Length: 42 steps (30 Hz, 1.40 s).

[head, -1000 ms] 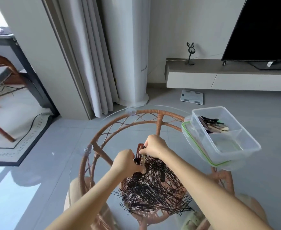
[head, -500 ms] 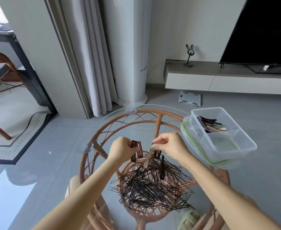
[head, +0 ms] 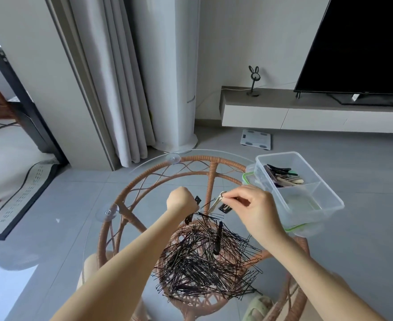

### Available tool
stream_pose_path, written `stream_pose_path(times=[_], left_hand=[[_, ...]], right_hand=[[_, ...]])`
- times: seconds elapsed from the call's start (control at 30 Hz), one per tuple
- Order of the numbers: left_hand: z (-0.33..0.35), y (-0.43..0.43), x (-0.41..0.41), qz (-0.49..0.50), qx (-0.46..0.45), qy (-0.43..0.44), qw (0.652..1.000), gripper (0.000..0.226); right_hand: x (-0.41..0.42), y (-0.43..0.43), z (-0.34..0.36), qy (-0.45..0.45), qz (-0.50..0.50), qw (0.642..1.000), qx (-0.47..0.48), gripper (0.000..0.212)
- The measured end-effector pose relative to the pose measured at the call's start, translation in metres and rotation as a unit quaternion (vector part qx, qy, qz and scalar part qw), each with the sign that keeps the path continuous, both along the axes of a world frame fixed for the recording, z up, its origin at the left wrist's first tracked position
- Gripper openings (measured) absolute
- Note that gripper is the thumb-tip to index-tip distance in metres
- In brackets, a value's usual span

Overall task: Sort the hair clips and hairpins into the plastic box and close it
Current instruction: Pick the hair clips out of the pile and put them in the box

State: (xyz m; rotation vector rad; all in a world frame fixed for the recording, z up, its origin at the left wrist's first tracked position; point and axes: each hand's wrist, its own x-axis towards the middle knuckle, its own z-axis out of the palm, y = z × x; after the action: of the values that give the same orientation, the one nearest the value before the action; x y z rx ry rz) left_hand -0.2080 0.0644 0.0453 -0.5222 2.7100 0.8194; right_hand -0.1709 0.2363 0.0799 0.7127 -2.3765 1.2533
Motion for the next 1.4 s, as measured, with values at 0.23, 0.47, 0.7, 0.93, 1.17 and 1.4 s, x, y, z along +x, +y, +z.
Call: stream_pose_path(times=[0.23, 0.47, 0.7, 0.93, 1.17, 1.4], left_hand=[[0.016, -0.004, -0.004, -0.014, 0.043, 0.095, 0.994, 0.017], [0.069, 0.029, -0.025, -0.092, 0.145, 0.184, 0.968, 0.017], [0.086, 0.123, -0.086, -0.156, 0.227, 0.106, 0.955, 0.057], [0.075, 0.157, -0.119, -0.209, 0.091, 0.114, 0.967, 0.042], [0.071, 0.067, -0.084, -0.192, -0.006, 0.137, 0.972, 0.019], [0.029, -0.033, 0.024, -0.174, -0.096, 0.011, 0.98, 0.024]], right_hand=[[-0.008, 0.026, 0.014, -0.258, -0.053, 0.934, -0.243, 0.013], [-0.04, 0.077, 0.023, -0.167, -0.181, 0.943, -0.225, 0.009], [-0.113, 0.122, 0.019, -0.122, -0.295, 0.935, -0.154, 0.005], [-0.136, 0.132, 0.014, -0.196, -0.314, 0.921, 0.121, 0.015], [-0.074, 0.086, 0.02, -0.154, -0.123, 0.972, 0.127, 0.01], [-0.002, 0.02, -0.03, -0.209, 0.117, 0.912, 0.333, 0.052]])
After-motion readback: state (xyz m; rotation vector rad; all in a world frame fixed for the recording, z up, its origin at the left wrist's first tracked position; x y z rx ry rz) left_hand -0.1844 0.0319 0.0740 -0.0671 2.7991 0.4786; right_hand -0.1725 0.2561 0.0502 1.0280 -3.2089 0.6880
